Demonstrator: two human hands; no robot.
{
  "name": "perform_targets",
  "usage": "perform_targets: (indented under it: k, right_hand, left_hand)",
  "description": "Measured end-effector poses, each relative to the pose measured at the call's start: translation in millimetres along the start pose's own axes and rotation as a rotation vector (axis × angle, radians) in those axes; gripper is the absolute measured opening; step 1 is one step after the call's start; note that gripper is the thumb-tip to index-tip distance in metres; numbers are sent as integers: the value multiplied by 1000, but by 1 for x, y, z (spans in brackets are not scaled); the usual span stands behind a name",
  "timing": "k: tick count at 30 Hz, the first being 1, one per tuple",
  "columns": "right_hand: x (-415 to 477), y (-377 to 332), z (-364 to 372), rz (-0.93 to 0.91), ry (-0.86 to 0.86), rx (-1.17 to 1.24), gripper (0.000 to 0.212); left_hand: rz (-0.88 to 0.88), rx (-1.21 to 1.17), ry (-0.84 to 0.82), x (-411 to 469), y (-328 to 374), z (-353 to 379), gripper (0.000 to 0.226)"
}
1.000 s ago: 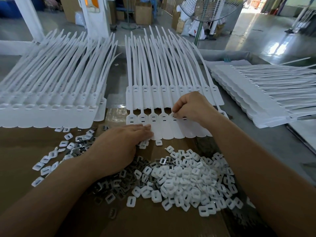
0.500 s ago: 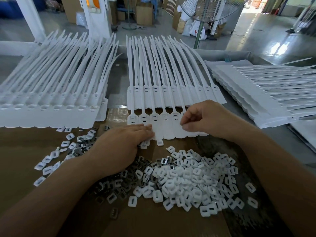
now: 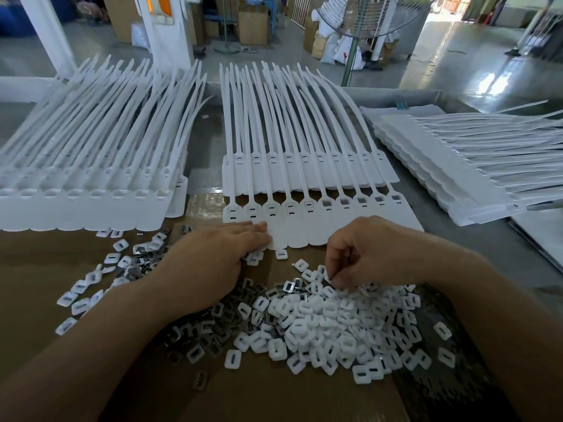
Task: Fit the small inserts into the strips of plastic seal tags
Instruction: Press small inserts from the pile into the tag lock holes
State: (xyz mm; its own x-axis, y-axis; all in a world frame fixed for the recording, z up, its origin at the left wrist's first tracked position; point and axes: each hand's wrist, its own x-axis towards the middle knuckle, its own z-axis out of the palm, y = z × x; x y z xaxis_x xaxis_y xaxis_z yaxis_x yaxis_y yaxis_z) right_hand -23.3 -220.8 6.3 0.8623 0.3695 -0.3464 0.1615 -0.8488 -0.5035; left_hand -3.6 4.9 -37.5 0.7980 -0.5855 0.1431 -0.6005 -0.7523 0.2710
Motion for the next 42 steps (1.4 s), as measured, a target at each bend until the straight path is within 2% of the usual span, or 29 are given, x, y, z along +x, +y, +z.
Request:
perform_targets:
  k: [9, 14, 18, 36, 42]
  right_hand:
    - [-1, 3, 1, 28, -15, 89, 21]
    - [-3, 6, -3, -8, 38, 79, 20]
    - [-5, 5, -2, -19, -11, 76, 22]
    - [3, 7, 2, -22, -9, 2, 20]
    - [3, 7, 3, -26, 8, 68, 25]
  left_hand:
    - [-6, -6, -4, 2, 2, 1, 61]
    - [-7, -10, -16, 1, 1, 1, 61]
    - [-12, -8, -22, 2, 2, 2, 61]
    - [5, 2, -8, 3, 0, 3, 60]
    - [17, 7, 6, 3, -2, 4, 60]
